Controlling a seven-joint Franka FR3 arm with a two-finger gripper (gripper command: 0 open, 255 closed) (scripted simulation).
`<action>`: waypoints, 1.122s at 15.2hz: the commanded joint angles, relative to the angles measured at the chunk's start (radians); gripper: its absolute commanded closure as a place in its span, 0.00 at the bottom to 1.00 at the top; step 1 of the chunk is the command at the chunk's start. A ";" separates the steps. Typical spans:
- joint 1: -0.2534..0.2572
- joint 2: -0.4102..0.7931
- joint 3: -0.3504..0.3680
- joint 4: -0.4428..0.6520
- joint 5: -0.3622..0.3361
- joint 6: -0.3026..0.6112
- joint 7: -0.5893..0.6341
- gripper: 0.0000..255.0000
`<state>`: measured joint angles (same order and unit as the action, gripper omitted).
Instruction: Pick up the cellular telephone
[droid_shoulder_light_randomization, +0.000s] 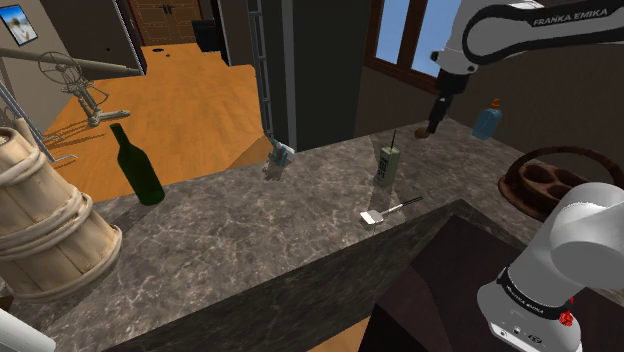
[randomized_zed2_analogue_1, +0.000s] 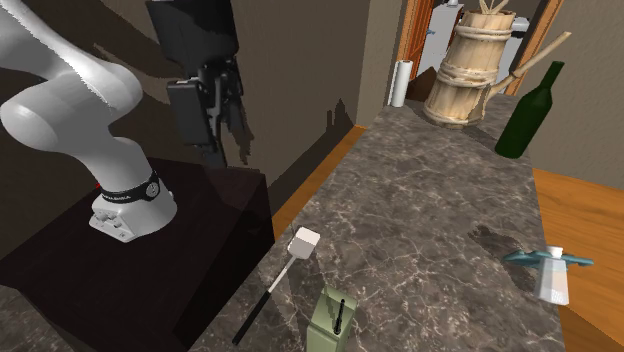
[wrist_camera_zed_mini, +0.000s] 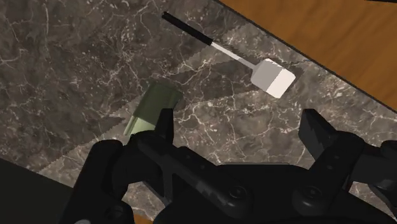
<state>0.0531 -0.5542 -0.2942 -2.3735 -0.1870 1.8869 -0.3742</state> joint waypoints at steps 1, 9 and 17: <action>0.016 0.059 -0.050 -0.002 -0.001 0.065 -0.096 0.00; 0.103 0.380 -0.214 0.116 0.122 0.247 -0.497 0.00; 0.097 0.753 -0.234 0.331 0.384 0.315 -0.933 0.00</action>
<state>0.1599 0.1459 -0.5340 -2.0774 0.1587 2.1976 -1.2447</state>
